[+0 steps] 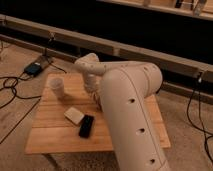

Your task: Drag the ceramic bowl in a circle

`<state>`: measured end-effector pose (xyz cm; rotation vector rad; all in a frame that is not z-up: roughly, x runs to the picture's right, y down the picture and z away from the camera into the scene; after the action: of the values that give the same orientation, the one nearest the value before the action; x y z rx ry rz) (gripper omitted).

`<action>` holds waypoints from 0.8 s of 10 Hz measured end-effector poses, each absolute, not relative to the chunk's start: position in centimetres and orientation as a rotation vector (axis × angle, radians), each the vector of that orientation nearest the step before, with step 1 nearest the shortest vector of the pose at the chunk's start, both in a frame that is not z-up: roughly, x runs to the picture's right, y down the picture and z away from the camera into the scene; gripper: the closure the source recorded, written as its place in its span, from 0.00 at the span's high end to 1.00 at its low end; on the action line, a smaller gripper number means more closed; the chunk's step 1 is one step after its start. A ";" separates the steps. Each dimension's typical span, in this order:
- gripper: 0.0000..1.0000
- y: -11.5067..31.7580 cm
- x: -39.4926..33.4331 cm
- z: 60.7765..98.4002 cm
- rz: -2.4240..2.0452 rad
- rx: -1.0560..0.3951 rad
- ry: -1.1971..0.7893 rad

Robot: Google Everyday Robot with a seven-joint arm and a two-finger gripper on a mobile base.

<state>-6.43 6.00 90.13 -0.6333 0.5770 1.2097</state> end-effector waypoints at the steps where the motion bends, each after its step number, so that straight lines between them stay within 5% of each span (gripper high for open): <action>1: 0.00 4.7 -6.8 90.7 1.219 -0.615 0.547; 8: 0.04 3.7 -8.4 91.0 1.201 -0.615 0.496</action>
<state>-8.38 3.71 90.99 -0.6152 0.4957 1.2010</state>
